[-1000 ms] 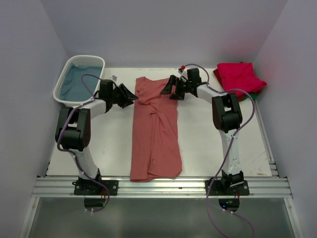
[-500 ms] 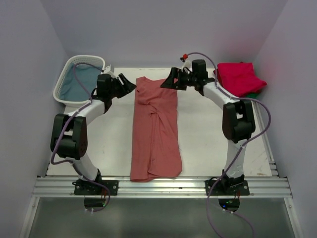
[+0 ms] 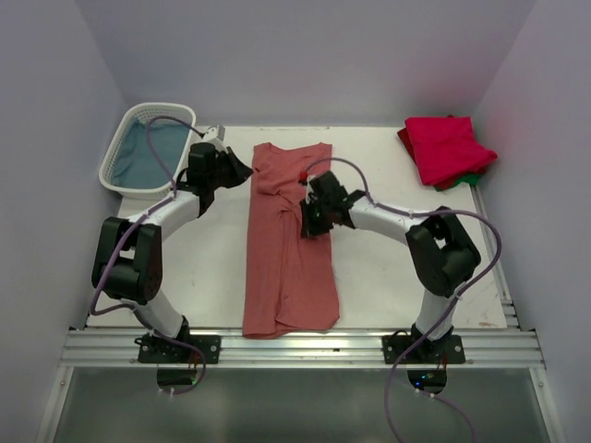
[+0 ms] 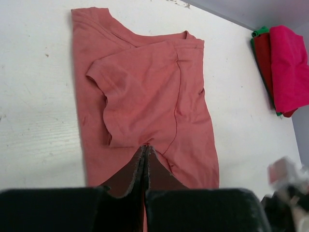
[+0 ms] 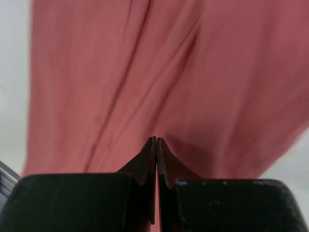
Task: Fold and stack the t-shirts
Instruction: Fold the tshirt
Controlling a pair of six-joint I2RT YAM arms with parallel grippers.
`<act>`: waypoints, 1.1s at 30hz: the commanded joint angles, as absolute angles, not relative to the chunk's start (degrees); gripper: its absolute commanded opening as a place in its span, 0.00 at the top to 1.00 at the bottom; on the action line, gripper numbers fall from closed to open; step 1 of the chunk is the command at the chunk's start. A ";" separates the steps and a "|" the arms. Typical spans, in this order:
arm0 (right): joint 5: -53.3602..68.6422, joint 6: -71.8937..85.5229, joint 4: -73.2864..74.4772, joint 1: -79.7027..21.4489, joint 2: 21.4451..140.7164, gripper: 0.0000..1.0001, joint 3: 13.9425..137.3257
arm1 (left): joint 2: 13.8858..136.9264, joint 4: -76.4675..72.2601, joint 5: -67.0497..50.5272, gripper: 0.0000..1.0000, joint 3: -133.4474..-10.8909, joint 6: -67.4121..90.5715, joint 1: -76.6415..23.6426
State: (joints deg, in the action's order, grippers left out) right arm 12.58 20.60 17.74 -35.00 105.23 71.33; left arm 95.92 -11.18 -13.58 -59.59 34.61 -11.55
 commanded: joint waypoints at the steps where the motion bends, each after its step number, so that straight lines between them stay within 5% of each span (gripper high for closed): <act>1: 4.83 25.83 17.34 -42.87 96.96 1.00 62.27 | 96.33 -16.33 -14.24 1.00 -58.45 32.17 -11.34; 17: 1.67 32.95 17.22 -52.03 94.22 1.00 51.42 | 124.00 -12.48 -20.39 1.00 -86.55 35.24 -11.25; 23: 0.71 36.29 20.12 -54.14 90.53 1.00 45.80 | 128.58 3.39 -14.95 1.00 -96.14 35.16 -11.25; 30: -1.39 37.27 22.06 -55.02 87.19 1.00 40.26 | 125.34 9.22 -8.09 1.00 -92.99 33.23 -10.99; 33: -2.11 36.91 21.98 -55.02 87.54 1.00 40.43 | 122.97 8.97 -8.17 0.83 -90.80 30.51 -11.07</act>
State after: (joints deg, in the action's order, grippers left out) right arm 1.76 36.82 16.86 -54.74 86.83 42.39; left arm 127.79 6.57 -10.24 -92.53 33.80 -11.49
